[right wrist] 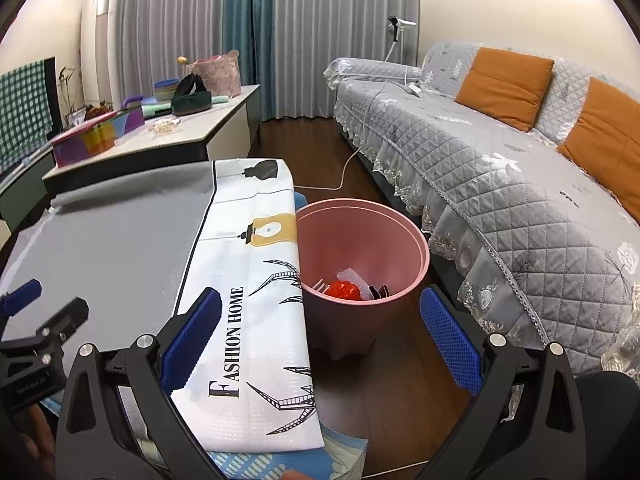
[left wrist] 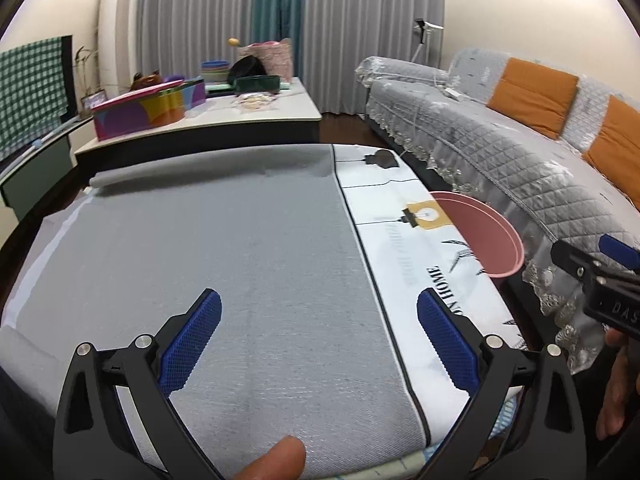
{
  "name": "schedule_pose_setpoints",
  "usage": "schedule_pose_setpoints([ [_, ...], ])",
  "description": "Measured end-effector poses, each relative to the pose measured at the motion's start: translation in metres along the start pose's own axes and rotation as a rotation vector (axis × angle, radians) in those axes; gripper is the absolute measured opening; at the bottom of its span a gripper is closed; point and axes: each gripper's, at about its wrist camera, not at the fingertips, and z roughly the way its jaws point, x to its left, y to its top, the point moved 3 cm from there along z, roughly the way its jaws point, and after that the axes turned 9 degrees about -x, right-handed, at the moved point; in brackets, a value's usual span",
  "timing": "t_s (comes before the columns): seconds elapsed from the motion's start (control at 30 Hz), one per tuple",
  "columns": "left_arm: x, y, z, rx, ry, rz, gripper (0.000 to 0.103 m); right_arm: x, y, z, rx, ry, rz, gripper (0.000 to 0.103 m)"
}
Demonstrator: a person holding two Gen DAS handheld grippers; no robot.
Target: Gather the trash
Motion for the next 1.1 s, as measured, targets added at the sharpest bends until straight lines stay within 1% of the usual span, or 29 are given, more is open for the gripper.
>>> schedule_pose_setpoints([
  [0.17,0.006,-0.002,0.003,0.003,0.023,-0.001,0.095,0.013,0.001,0.005,0.005,0.015,-0.009,0.098],
  [0.53,0.016,-0.002,0.006,0.011,0.046,-0.037,0.095,0.024,0.003,0.011,0.014,0.025,-0.024,0.098],
  [1.1,0.013,-0.002,0.003,0.001,0.035,-0.036,0.095,0.021,0.003,0.008,0.007,0.019,-0.02,0.098],
])
